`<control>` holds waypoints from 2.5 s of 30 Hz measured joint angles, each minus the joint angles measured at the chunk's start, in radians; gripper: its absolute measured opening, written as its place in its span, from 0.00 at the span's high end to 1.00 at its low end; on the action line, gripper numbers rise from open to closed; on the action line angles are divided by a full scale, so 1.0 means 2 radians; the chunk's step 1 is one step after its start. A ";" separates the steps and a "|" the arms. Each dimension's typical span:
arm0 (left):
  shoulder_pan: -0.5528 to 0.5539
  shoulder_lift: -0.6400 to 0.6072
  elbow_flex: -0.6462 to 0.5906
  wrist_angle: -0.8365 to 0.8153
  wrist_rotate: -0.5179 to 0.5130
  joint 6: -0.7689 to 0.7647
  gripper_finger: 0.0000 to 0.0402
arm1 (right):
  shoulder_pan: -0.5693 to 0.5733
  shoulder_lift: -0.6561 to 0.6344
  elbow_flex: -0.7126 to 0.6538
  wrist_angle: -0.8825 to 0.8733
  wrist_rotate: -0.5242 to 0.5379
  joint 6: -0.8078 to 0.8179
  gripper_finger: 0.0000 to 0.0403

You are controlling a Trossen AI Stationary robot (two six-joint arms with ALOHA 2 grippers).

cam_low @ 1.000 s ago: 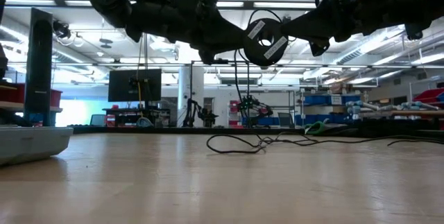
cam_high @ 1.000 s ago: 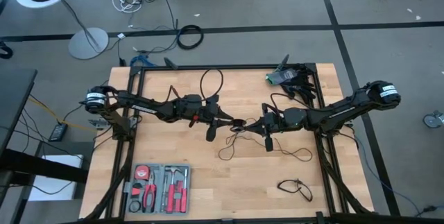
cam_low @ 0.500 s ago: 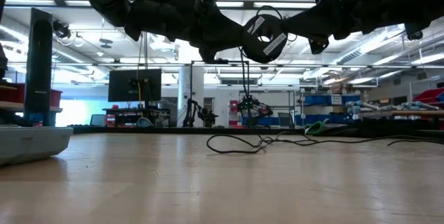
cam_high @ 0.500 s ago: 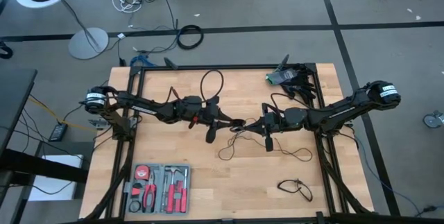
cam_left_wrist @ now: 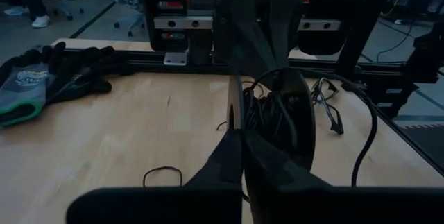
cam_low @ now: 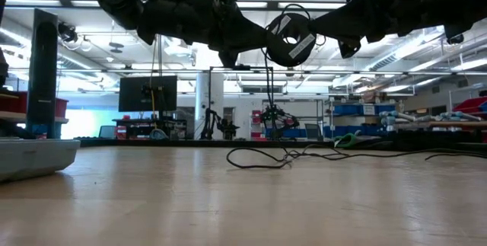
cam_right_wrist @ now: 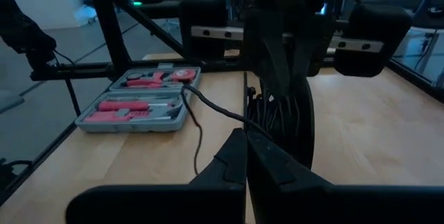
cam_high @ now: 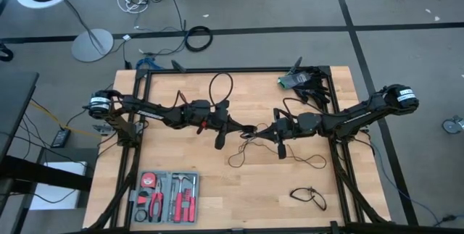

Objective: Coil cords
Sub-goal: Coil the black wire onto the spool

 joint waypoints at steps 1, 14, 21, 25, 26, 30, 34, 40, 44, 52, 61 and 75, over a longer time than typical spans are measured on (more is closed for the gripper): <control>-0.001 0.000 0.000 0.002 0.000 0.000 0.99 | 0.000 0.000 0.000 0.004 0.000 0.000 1.00; 0.001 0.000 0.000 0.018 -0.048 -0.001 1.00 | -0.027 0.001 0.000 0.029 0.024 0.029 0.93; 0.002 0.000 -0.011 0.014 -0.055 -0.003 1.00 | -0.051 0.032 0.010 0.029 0.017 0.031 0.83; 0.002 0.000 -0.042 0.049 -0.065 -0.023 1.00 | -0.066 0.072 0.036 0.029 0.003 0.019 0.79; 0.002 0.000 -0.052 0.062 -0.065 -0.029 1.00 | -0.070 0.085 0.044 0.029 -0.007 0.016 0.79; 0.002 0.000 -0.092 0.117 -0.075 -0.054 1.00 | -0.084 0.128 0.073 0.031 -0.034 0.014 0.78; 0.001 0.000 -0.118 0.147 -0.085 -0.069 1.00 | -0.091 0.146 0.081 0.030 -0.048 0.013 0.79; 0.000 0.000 -0.125 0.157 -0.112 -0.069 1.00 | -0.097 0.127 0.080 0.013 -0.045 0.013 0.79; 0.000 -0.001 -0.125 0.161 -0.138 -0.066 1.00 | -0.097 0.099 0.080 -0.026 -0.043 0.024 0.77; 0.003 -0.001 -0.126 0.169 -0.212 -0.065 1.00 | -0.088 0.055 0.080 -0.142 -0.035 0.070 0.75; 0.043 -0.034 -0.107 0.157 -0.162 -0.028 1.00 | -0.064 0.046 0.080 -0.186 -0.030 0.098 0.78; 0.078 -0.032 0.044 -0.054 -0.053 0.028 1.00 | -0.001 0.014 0.076 -0.269 0.078 0.111 0.90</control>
